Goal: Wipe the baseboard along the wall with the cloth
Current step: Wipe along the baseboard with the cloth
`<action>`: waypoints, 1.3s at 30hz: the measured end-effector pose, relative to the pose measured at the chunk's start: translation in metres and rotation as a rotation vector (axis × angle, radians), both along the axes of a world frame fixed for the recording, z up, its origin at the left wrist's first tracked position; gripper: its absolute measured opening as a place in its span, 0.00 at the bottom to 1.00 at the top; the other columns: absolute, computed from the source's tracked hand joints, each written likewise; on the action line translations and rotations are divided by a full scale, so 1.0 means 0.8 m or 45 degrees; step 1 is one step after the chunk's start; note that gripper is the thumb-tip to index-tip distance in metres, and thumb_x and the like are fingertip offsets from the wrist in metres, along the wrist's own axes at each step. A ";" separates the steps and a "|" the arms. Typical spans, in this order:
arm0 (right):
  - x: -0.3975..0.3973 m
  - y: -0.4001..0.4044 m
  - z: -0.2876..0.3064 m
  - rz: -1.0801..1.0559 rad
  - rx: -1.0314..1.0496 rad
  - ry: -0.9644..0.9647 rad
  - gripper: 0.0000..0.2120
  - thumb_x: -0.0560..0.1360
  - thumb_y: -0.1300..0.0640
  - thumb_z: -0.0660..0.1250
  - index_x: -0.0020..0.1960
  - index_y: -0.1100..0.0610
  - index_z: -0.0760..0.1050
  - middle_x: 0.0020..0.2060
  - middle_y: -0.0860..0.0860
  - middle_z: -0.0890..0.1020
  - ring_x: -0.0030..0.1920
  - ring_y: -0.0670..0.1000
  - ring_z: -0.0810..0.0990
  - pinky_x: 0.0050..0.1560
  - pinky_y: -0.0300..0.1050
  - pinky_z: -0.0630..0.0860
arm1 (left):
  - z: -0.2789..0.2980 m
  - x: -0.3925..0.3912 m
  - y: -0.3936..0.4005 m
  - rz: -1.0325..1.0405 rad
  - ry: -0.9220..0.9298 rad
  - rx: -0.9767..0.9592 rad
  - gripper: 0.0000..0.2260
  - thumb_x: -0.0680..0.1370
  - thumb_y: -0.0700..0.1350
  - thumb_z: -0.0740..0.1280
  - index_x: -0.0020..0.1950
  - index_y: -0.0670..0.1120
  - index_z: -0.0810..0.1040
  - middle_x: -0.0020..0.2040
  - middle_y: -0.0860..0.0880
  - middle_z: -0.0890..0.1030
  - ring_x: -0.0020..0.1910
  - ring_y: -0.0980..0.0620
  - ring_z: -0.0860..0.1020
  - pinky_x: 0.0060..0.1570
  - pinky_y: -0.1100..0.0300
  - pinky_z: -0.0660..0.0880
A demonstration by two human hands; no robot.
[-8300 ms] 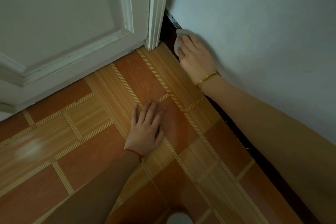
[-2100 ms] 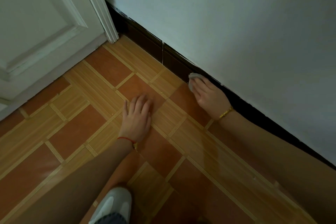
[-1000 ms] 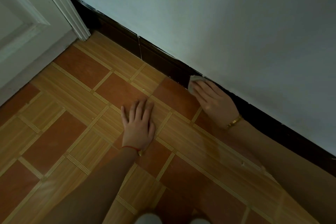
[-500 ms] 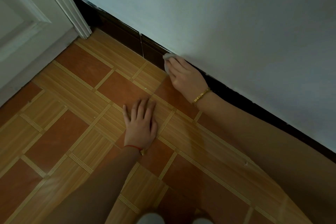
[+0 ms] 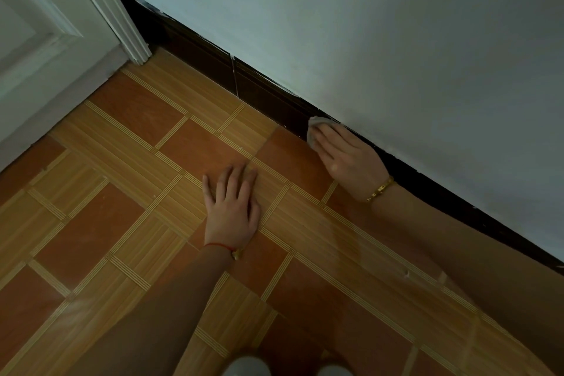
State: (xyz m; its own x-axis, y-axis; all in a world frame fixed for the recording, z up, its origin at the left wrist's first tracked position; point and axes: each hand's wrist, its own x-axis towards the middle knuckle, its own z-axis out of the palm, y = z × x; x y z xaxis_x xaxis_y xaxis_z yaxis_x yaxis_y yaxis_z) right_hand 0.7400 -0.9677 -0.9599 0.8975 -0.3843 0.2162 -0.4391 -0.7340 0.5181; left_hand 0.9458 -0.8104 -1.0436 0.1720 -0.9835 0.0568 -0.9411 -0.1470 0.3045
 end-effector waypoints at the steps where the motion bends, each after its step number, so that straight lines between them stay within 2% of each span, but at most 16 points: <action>1: 0.007 -0.003 -0.001 0.008 -0.006 0.003 0.15 0.79 0.68 0.58 0.64 0.69 0.74 0.63 0.62 0.76 0.67 0.59 0.72 0.69 0.51 0.67 | 0.001 0.000 0.000 0.002 -0.002 0.005 0.24 0.81 0.52 0.54 0.75 0.47 0.69 0.75 0.44 0.69 0.76 0.42 0.63 0.74 0.30 0.50; 5: 0.050 -0.019 -0.006 0.025 -0.032 0.045 0.15 0.75 0.65 0.65 0.62 0.68 0.76 0.63 0.62 0.76 0.70 0.60 0.68 0.70 0.51 0.65 | 0.003 -0.001 0.000 0.002 -0.011 0.014 0.24 0.80 0.52 0.54 0.75 0.47 0.69 0.75 0.44 0.69 0.76 0.42 0.63 0.74 0.30 0.50; 10: 0.116 -0.050 -0.013 0.044 -0.023 0.167 0.16 0.70 0.62 0.73 0.57 0.64 0.80 0.61 0.60 0.78 0.67 0.60 0.71 0.69 0.52 0.66 | 0.000 0.001 -0.001 -0.010 -0.041 0.057 0.25 0.80 0.53 0.54 0.77 0.47 0.67 0.76 0.44 0.68 0.77 0.42 0.63 0.74 0.30 0.50; 12: 0.137 -0.062 -0.021 0.089 -0.069 0.177 0.13 0.72 0.63 0.70 0.56 0.65 0.80 0.60 0.60 0.78 0.67 0.60 0.70 0.69 0.52 0.66 | -0.001 0.002 0.000 -0.013 -0.048 0.064 0.26 0.81 0.54 0.54 0.77 0.47 0.67 0.76 0.44 0.68 0.77 0.41 0.62 0.74 0.30 0.50; 14: 0.162 -0.072 -0.022 0.124 -0.114 0.199 0.14 0.74 0.66 0.62 0.55 0.65 0.81 0.59 0.60 0.79 0.67 0.59 0.71 0.70 0.51 0.66 | -0.002 0.003 0.000 -0.014 -0.056 0.067 0.26 0.81 0.54 0.54 0.78 0.48 0.66 0.76 0.44 0.67 0.77 0.41 0.62 0.74 0.30 0.50; 16: 0.188 -0.080 -0.019 0.084 -0.113 0.318 0.15 0.73 0.66 0.59 0.54 0.63 0.82 0.58 0.59 0.80 0.66 0.58 0.71 0.72 0.51 0.62 | -0.001 0.002 -0.001 -0.013 -0.059 0.064 0.26 0.80 0.53 0.56 0.78 0.48 0.66 0.77 0.45 0.67 0.77 0.42 0.61 0.73 0.30 0.50; 19: 0.239 -0.089 -0.014 -0.007 0.100 0.397 0.10 0.71 0.59 0.71 0.50 0.61 0.83 0.57 0.55 0.81 0.66 0.57 0.68 0.72 0.52 0.52 | -0.001 0.002 -0.002 -0.019 -0.070 0.085 0.26 0.80 0.53 0.57 0.78 0.48 0.64 0.77 0.45 0.66 0.77 0.41 0.61 0.73 0.29 0.51; 21: 0.266 -0.098 -0.019 -0.096 -0.209 0.372 0.16 0.75 0.58 0.65 0.62 0.62 0.78 0.65 0.55 0.76 0.70 0.56 0.64 0.71 0.51 0.46 | -0.002 0.002 -0.002 -0.031 -0.058 0.091 0.27 0.80 0.54 0.56 0.78 0.47 0.64 0.77 0.44 0.66 0.78 0.41 0.61 0.73 0.29 0.51; 22: 0.278 -0.108 -0.020 -0.063 -0.173 0.316 0.20 0.79 0.60 0.59 0.70 0.63 0.69 0.70 0.55 0.69 0.73 0.54 0.60 0.71 0.46 0.45 | -0.002 0.003 -0.002 -0.033 -0.050 0.090 0.27 0.80 0.54 0.56 0.78 0.47 0.65 0.77 0.44 0.67 0.78 0.41 0.61 0.73 0.29 0.51; 24: 0.304 -0.112 -0.017 -0.091 0.209 0.269 0.22 0.81 0.61 0.53 0.74 0.63 0.60 0.75 0.56 0.61 0.75 0.53 0.55 0.72 0.42 0.48 | -0.003 0.005 -0.002 -0.025 -0.047 0.086 0.27 0.80 0.55 0.56 0.78 0.46 0.66 0.77 0.44 0.67 0.78 0.41 0.61 0.73 0.29 0.51; 26: 0.317 -0.115 -0.019 -0.117 0.168 0.281 0.20 0.80 0.62 0.56 0.71 0.65 0.67 0.73 0.59 0.64 0.75 0.57 0.56 0.74 0.46 0.49 | -0.004 0.005 -0.002 -0.020 -0.041 0.087 0.26 0.80 0.54 0.56 0.78 0.47 0.66 0.77 0.44 0.67 0.78 0.41 0.61 0.73 0.29 0.51; 29: 0.318 -0.111 -0.021 -0.139 0.089 0.427 0.14 0.74 0.60 0.67 0.57 0.64 0.79 0.67 0.62 0.71 0.73 0.61 0.59 0.75 0.53 0.50 | -0.003 0.005 -0.001 -0.021 -0.026 0.065 0.26 0.80 0.54 0.57 0.78 0.47 0.65 0.76 0.44 0.68 0.78 0.41 0.61 0.73 0.29 0.51; 31: 0.308 -0.110 -0.019 -0.094 0.136 0.492 0.12 0.71 0.57 0.71 0.52 0.60 0.82 0.63 0.58 0.77 0.70 0.57 0.67 0.74 0.49 0.56 | -0.001 0.005 -0.001 -0.022 -0.022 0.064 0.26 0.80 0.53 0.57 0.78 0.48 0.65 0.76 0.44 0.68 0.78 0.41 0.61 0.73 0.29 0.51; 33: 0.289 -0.107 -0.014 -0.014 0.148 0.340 0.11 0.68 0.56 0.72 0.49 0.57 0.84 0.56 0.54 0.82 0.64 0.52 0.74 0.70 0.44 0.63 | 0.000 0.005 -0.002 -0.027 -0.027 0.072 0.27 0.80 0.54 0.58 0.78 0.48 0.65 0.76 0.44 0.69 0.77 0.41 0.62 0.73 0.29 0.52; 36: 0.231 -0.094 -0.021 0.107 -0.025 0.302 0.10 0.69 0.60 0.71 0.50 0.61 0.83 0.57 0.59 0.81 0.65 0.57 0.73 0.70 0.51 0.65 | 0.002 0.005 -0.002 -0.023 -0.031 0.097 0.26 0.80 0.54 0.57 0.77 0.48 0.66 0.75 0.44 0.69 0.77 0.41 0.62 0.73 0.29 0.51; 39: 0.160 -0.068 -0.022 0.058 -0.069 0.235 0.15 0.72 0.60 0.69 0.57 0.63 0.80 0.63 0.62 0.77 0.68 0.60 0.69 0.72 0.53 0.62 | 0.003 0.004 -0.002 -0.014 -0.018 0.086 0.25 0.80 0.53 0.59 0.77 0.48 0.67 0.75 0.44 0.69 0.77 0.41 0.63 0.73 0.30 0.51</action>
